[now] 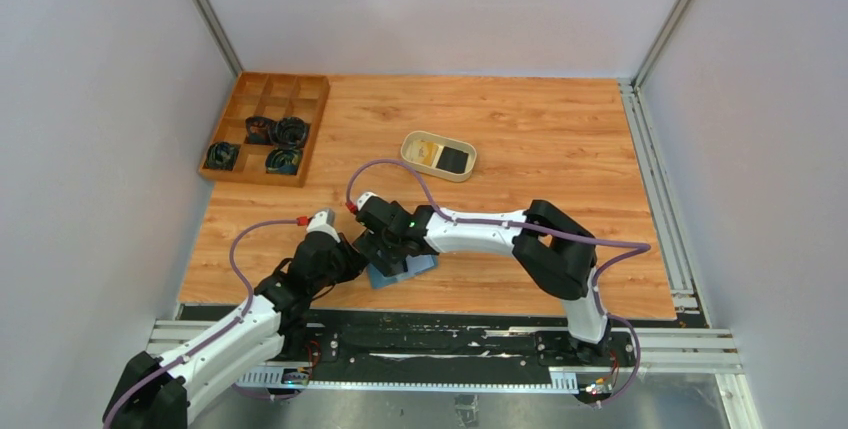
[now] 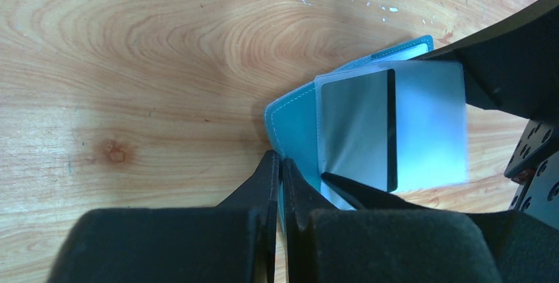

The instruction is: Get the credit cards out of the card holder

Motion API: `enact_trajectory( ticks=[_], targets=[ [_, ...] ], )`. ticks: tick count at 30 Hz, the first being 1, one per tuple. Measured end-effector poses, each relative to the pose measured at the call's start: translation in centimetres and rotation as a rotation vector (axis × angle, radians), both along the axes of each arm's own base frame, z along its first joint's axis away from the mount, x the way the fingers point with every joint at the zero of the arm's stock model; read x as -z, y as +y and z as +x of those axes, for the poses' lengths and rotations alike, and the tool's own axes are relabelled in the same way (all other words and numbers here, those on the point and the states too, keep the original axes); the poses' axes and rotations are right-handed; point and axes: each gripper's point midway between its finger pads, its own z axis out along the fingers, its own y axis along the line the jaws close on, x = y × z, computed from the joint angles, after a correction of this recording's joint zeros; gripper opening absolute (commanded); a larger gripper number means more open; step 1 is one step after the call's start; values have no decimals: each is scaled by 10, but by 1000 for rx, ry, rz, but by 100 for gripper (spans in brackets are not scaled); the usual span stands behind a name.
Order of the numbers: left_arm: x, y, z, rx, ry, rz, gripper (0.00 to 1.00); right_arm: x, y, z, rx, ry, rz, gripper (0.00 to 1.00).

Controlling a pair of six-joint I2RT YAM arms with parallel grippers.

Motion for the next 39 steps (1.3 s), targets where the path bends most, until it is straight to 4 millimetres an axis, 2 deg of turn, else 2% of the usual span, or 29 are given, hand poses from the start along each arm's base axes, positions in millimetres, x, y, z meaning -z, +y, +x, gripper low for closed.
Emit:
enact_trajectory(
  ticks=[12, 39],
  targets=[
    [0, 0, 0, -2, 2, -2, 0, -1, -21, 1, 9, -21, -45, 89],
    [1, 1, 1, -4, 6, 1, 0, -2, -27, 3, 11, -51, -76, 88]
  ],
)
